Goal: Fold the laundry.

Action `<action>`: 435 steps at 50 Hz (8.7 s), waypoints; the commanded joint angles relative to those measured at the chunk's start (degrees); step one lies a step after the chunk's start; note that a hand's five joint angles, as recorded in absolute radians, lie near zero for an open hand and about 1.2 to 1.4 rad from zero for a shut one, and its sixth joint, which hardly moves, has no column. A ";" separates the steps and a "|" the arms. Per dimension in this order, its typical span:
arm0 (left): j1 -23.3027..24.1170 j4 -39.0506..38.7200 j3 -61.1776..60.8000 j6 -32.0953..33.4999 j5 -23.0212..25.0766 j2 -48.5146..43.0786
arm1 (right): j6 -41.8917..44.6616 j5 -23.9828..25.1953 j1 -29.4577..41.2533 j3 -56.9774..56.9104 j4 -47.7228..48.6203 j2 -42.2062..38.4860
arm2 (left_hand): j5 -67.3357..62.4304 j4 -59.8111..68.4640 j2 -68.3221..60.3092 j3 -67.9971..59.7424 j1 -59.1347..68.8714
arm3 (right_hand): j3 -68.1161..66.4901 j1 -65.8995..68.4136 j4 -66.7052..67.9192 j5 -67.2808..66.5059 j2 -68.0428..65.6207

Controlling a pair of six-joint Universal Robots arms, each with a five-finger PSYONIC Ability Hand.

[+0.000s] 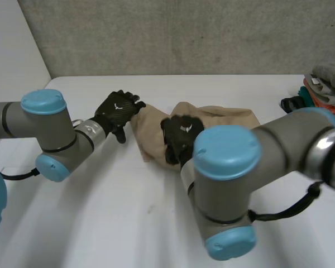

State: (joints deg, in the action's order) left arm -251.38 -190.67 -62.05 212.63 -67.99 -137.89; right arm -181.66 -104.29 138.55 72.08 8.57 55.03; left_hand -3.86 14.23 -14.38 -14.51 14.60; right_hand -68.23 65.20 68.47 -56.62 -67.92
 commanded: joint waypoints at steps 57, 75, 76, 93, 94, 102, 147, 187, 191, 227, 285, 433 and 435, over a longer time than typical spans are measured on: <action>8.97 22.72 -24.08 -15.93 -16.03 49.84 | 36.29 15.16 -26.93 -4.23 -32.39 29.09 | -66.14 65.77 -65.62 -65.49 65.40 | -11.77 14.80 11.53 -13.38 -12.08; 10.64 10.35 18.92 -11.38 -20.87 12.75 | 33.92 17.63 -25.96 -15.29 -5.00 4.38 | -66.14 65.77 -65.62 -65.49 65.40 | -11.77 14.80 11.53 -13.38 -12.08; 10.82 9.02 21.94 -10.76 -21.13 12.21 | 33.48 17.37 -25.96 -16.70 -2.44 4.12 | -66.14 65.77 -65.62 -65.49 65.40 | -11.77 14.80 11.53 -13.38 -12.08; 11.35 0.21 25.86 -7.41 -25.00 17.82 | 23.72 16.84 -25.70 -27.89 16.31 5.52 | -66.14 65.77 -65.62 -65.49 65.40 | -11.77 14.80 11.53 -13.38 -12.08; 11.43 0.22 21.93 -7.41 -24.91 19.40 | 23.72 17.01 -25.70 -26.92 15.96 5.78 | -66.14 65.77 -65.62 -65.49 65.40 | -11.77 14.80 11.53 -13.38 -12.08; 11.43 0.13 -0.92 -7.50 -25.18 25.38 | 23.54 22.72 -26.40 -12.16 10.86 9.30 | -66.14 65.77 -65.62 -65.49 65.40 | -11.77 14.80 11.53 -13.38 -12.08; 28.31 35.99 -41.93 -9.61 -25.70 51.50 | 52.73 34.32 -38.35 28.99 -44.70 38.83 | -66.14 65.77 -65.62 -65.49 65.40 | -11.77 14.80 11.53 -13.38 -12.08; 15.22 -11.56 38.40 17.73 -18.85 -24.52 | 32.68 15.00 -32.64 0.70 17.97 -7.57 | -66.14 65.77 -65.62 -65.49 65.40 | -11.77 14.80 11.53 -13.38 -12.08; 14.60 -12.44 39.46 15.27 -18.85 -26.20 | 32.94 14.03 -32.55 -1.85 22.01 -10.73 | -66.14 65.77 -65.62 -65.49 65.40 | -11.77 14.80 11.53 -13.38 -12.08; 16.80 -3.48 -11.76 -18.12 -22.98 15.80 | 21.87 30.90 -39.06 27.40 -7.26 17.65 | 3.86 -4.23 4.38 4.51 -4.60 | 45.19 -42.17 -45.44 43.59 44.88; 11.08 -9.18 -31.73 -21.12 -22.89 38.23 | 50.80 39.87 -9.79 21.17 12.00 7.89 | 3.81 -4.19 4.33 4.47 -4.56 | 58.23 -55.20 -58.47 56.62 57.92; 19.34 16.65 -8.17 -26.92 -12.61 29.52 | 3.69 35.55 -58.21 -23.82 27.11 -1.15 | 3.86 -4.23 4.38 4.51 -4.60 | -11.77 14.80 11.53 -13.38 -12.08; 19.61 16.48 -8.52 -26.83 -12.61 29.52 | 1.75 37.22 -60.32 -24.97 27.20 -2.82 | 3.86 -4.23 4.38 4.51 -4.60 | -11.77 14.80 11.53 -13.38 -12.08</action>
State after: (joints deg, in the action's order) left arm -232.66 -173.29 -69.51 185.65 -80.61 -108.78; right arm -172.65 -70.92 85.75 51.88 35.69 57.13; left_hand -2.80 11.21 -11.55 -11.64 9.24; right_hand -66.21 59.22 68.69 -53.21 -66.36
